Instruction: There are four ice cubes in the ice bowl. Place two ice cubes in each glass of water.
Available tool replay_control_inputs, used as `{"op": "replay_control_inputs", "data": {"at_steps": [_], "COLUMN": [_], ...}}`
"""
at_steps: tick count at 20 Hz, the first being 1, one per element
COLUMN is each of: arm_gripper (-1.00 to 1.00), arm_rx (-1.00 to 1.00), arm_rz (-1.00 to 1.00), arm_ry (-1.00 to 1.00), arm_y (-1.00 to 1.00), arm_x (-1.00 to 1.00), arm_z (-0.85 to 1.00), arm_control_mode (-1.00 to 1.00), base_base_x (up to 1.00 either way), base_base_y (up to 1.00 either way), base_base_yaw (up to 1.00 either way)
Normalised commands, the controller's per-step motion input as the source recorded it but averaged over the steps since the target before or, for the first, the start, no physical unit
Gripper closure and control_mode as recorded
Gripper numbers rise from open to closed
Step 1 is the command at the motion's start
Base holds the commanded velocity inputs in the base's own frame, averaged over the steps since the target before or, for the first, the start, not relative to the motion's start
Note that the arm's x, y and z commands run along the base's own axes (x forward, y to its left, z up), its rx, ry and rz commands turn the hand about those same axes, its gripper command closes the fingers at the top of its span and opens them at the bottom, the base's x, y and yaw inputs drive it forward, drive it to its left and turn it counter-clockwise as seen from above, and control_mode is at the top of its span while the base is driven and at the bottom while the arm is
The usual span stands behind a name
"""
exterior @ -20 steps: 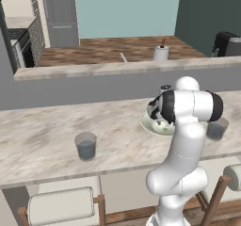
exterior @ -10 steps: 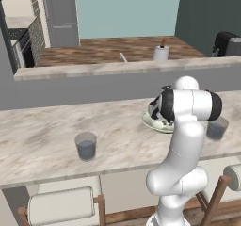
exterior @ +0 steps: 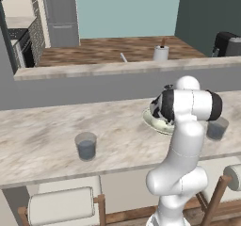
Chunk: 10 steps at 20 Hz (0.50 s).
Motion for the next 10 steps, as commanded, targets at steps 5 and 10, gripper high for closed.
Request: {"op": "replay_control_inputs", "data": {"at_steps": [5, 10], "arm_gripper": [1.00, 1.00], "arm_rx": [0.02, 0.01], "arm_rz": [0.00, 0.00], "arm_ry": [-0.34, -0.19], "arm_y": [0.07, 0.31], "arm_x": [-0.49, -0.45], "arm_z": [0.42, 0.60], "arm_control_mode": [-1.00, -1.00], "base_base_x": [0.00, 0.00], "base_base_y": [0.00, 0.00], "base_base_yaw": [0.00, 0.00]}}
